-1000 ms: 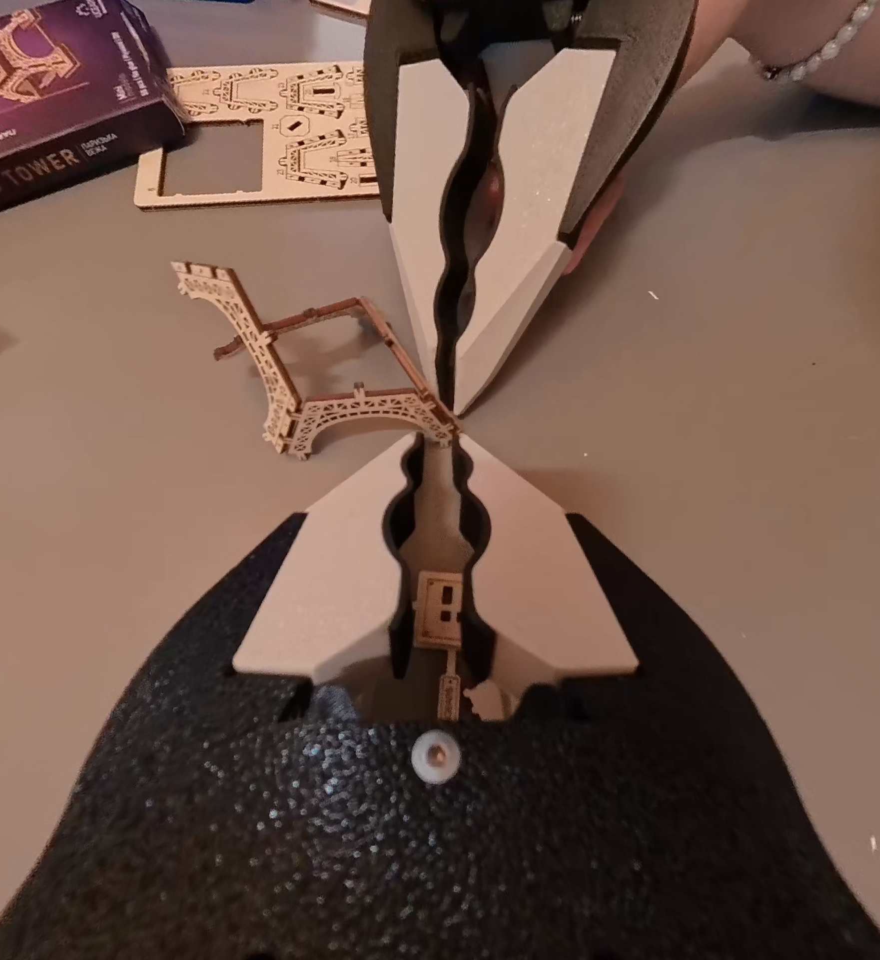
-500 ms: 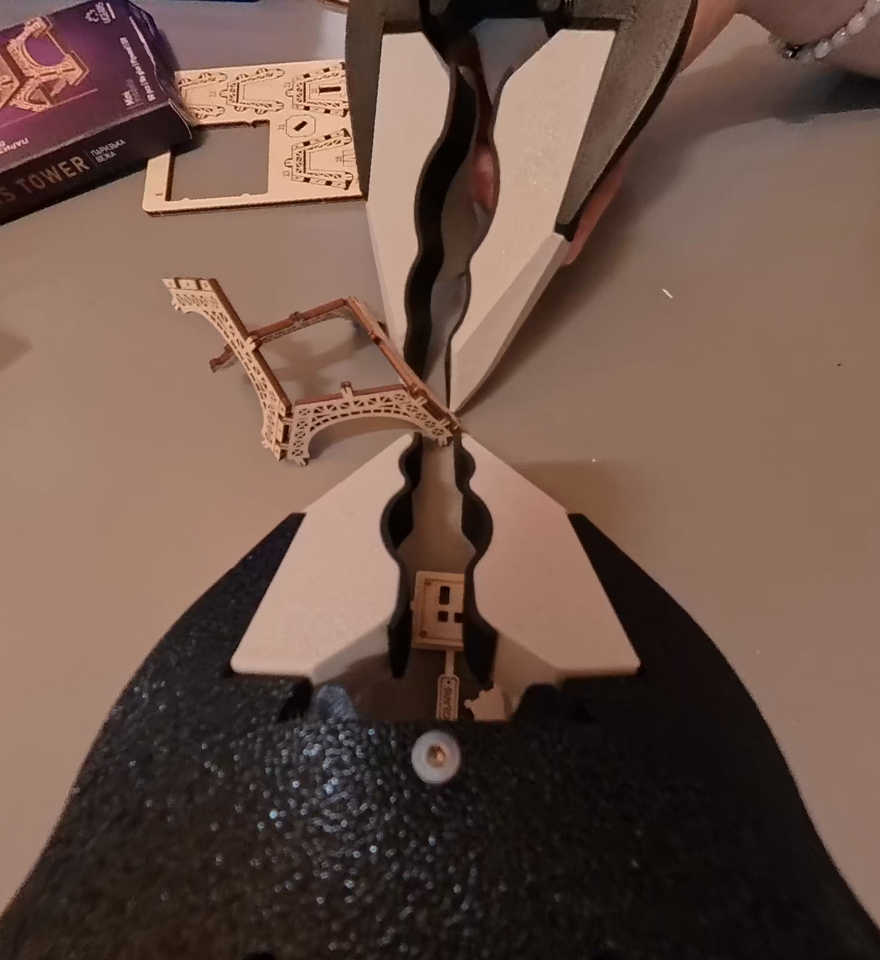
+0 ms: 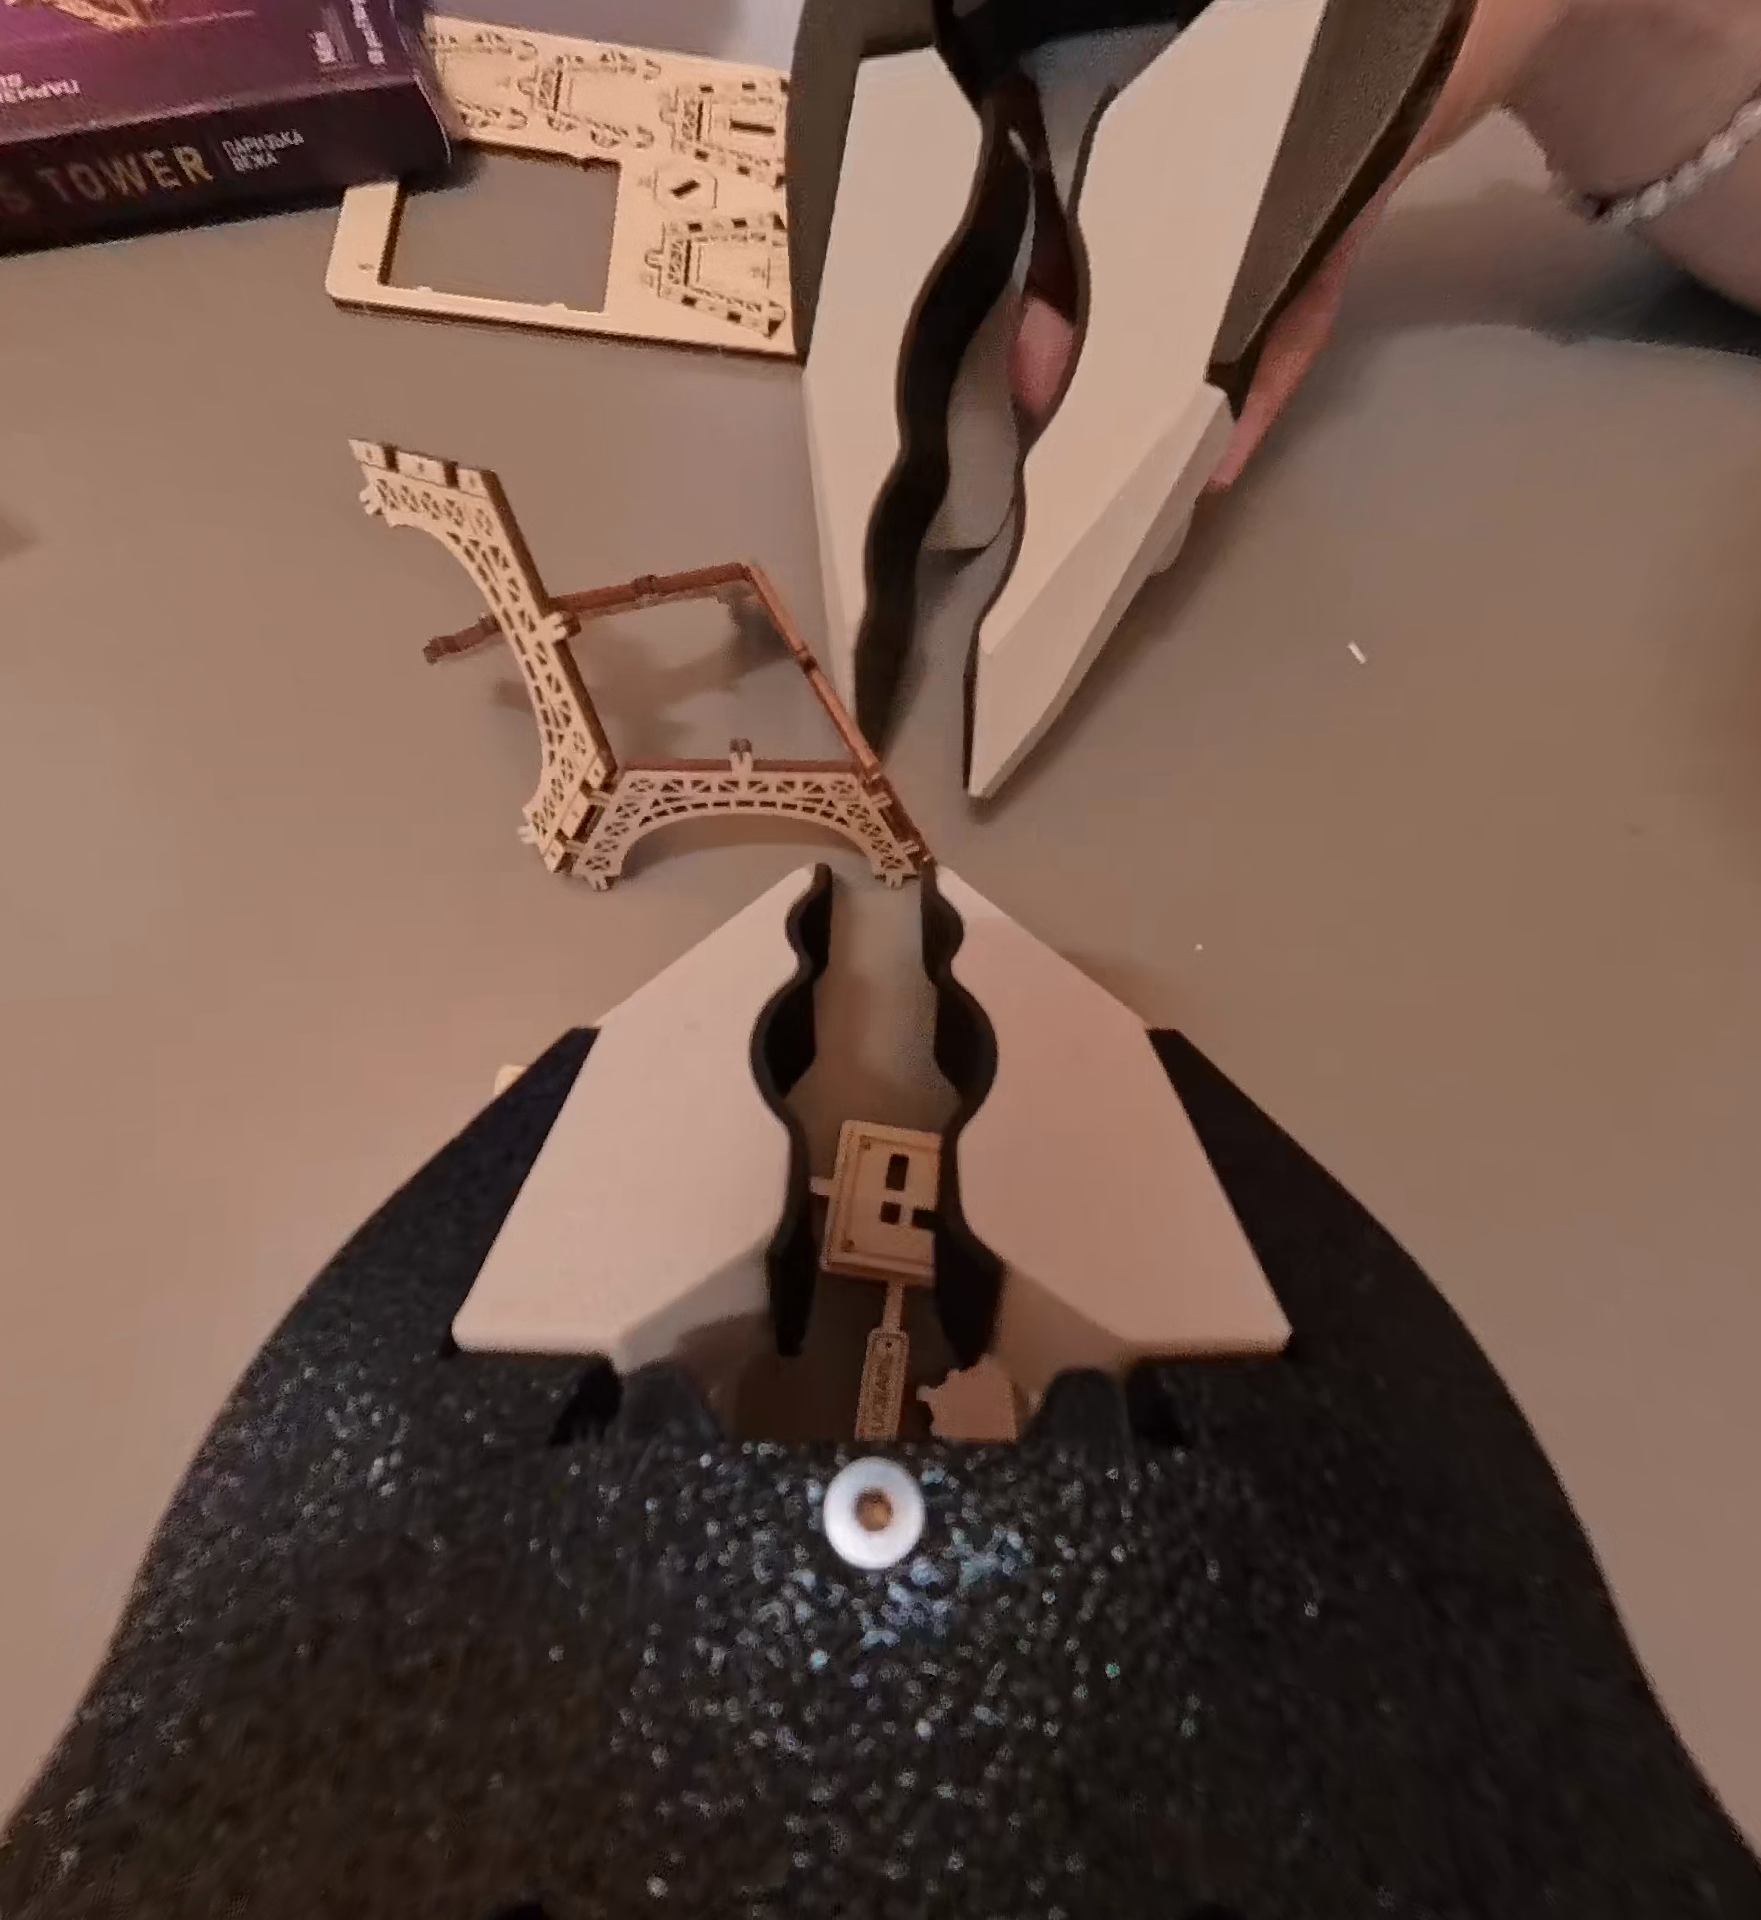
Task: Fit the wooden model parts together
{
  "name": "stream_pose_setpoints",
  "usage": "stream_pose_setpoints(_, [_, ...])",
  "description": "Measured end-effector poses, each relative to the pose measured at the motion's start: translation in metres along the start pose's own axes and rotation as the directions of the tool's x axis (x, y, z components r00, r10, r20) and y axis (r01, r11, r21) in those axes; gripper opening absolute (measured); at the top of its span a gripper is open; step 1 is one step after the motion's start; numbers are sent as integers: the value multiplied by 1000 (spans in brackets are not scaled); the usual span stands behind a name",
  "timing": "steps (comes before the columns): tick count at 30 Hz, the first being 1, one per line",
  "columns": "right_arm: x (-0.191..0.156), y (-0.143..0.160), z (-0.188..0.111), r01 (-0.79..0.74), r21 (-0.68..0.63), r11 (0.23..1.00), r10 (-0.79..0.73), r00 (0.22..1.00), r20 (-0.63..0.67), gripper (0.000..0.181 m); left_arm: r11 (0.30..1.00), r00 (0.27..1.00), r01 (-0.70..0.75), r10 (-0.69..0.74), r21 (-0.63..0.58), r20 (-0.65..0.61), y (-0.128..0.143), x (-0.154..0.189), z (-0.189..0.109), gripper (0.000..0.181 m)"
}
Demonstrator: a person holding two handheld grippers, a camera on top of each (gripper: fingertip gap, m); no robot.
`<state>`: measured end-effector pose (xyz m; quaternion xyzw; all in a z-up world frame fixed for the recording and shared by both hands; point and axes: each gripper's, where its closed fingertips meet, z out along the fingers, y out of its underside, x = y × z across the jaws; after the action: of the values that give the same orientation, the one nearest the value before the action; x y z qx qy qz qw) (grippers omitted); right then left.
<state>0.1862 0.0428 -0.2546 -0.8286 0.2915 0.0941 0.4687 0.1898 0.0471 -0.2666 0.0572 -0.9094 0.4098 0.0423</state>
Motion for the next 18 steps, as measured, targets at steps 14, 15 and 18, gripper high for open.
stream_pose_setpoints(14, [4,-5,-2,-78,32,996,78,997,21,18,979,976,201,-198,30,-92,-6,-2,-2,28])
stream_pose_setpoints(15, [4,-5,-2,-78,33,996,78,997,21,19,981,977,193,-190,31,-99,-6,0,-2,25])
stream_pose_setpoints(18, [3,-6,-2,-85,43,995,84,996,26,22,980,974,199,-196,18,-109,-3,1,-4,23])
